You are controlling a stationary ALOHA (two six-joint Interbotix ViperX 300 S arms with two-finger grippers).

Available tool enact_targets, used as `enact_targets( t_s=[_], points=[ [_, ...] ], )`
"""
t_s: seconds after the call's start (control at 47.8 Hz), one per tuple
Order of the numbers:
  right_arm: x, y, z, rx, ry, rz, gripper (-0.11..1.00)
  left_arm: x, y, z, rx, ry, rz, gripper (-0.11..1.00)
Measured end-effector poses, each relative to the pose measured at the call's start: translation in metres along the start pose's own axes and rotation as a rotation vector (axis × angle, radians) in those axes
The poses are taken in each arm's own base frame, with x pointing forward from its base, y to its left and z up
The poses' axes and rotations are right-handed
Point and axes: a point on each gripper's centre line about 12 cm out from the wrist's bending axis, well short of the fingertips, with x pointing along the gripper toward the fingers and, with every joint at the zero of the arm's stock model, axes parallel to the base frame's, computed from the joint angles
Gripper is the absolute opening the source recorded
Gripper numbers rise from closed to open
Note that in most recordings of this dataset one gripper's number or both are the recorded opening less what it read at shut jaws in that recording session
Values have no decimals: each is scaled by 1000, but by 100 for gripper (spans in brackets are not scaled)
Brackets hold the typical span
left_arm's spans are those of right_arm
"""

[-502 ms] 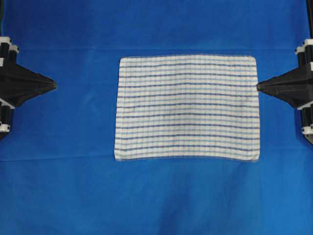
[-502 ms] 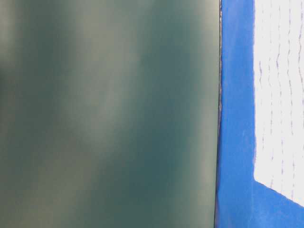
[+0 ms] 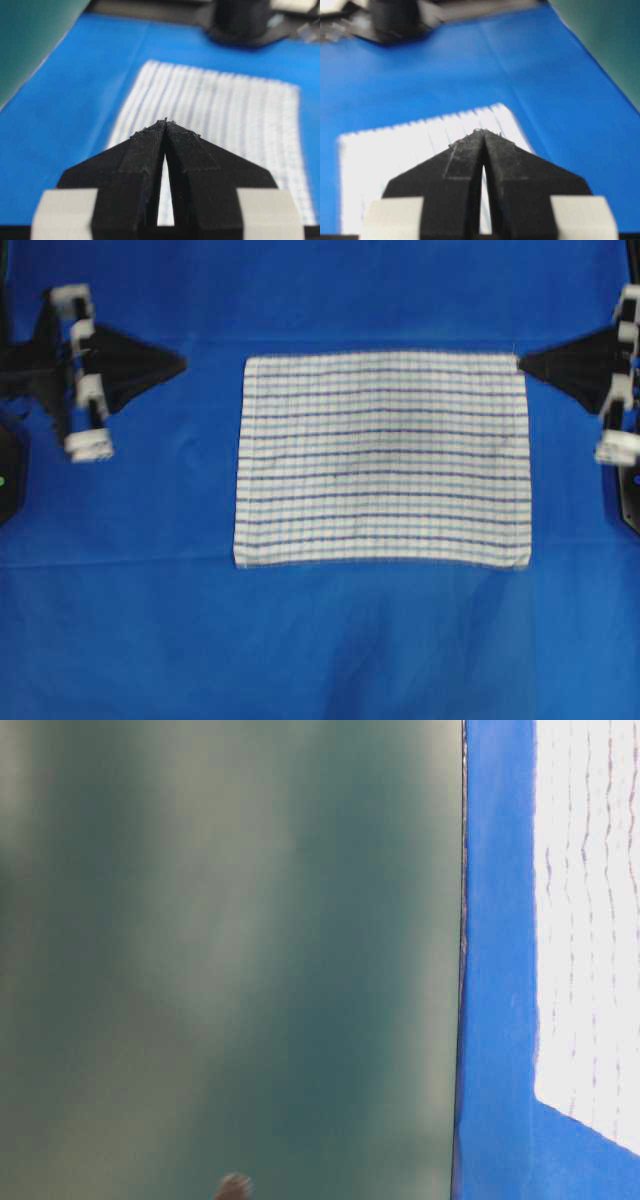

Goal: Fold the blue towel.
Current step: 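Move both grippers to the towel's top corners and pinch them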

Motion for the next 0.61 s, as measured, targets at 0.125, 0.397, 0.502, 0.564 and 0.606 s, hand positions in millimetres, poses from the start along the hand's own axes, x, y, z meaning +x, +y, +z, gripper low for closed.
enact_targets(
  t_s=[0.125,0.397,0.502,0.564,0.606],
  points=[
    [3,-22,-13,31,98,-111,2,20,10,-12,-9,70,37,13],
    [14,-72,-68,128,363,-332,66,59,44,-52,-112,232,150,88],
    [21,-83,-88,148,460,-367,61,73,53,-69,-123,291,175,90],
    [24,-89,-99,156,512,-381,60,80,57,-77,-128,318,185,90],
    [27,-92,-105,160,533,-390,61,84,61,-83,-133,336,193,90]
  ],
)
